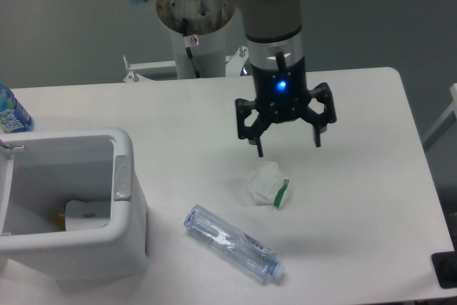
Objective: Place the trash in the trash can
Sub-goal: 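Lower the open gripper over the crumpled white paper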
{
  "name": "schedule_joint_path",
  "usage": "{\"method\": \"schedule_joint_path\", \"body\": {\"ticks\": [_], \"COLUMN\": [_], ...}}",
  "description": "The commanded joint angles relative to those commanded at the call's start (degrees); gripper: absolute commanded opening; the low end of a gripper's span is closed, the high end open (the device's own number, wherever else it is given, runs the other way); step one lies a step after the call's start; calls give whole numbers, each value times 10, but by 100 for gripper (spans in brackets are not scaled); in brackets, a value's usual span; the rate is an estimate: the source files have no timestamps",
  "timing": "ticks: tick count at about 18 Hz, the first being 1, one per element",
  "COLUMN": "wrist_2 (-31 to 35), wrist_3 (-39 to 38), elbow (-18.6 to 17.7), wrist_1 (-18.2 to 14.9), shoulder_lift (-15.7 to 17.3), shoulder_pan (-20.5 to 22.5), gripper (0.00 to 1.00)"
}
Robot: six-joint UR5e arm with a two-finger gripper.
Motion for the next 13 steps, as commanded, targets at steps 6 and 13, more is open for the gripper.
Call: {"method": "schedule_joint_path", "body": {"ticks": [6, 13], "wrist_2": [23, 16], "wrist_3": [28, -68], "elbow": [-52, -98], "wrist_1": [4, 47], "shoulder_lift": [-8, -44], "shoulder_pan": [10, 18], "gripper": [100, 100]}}
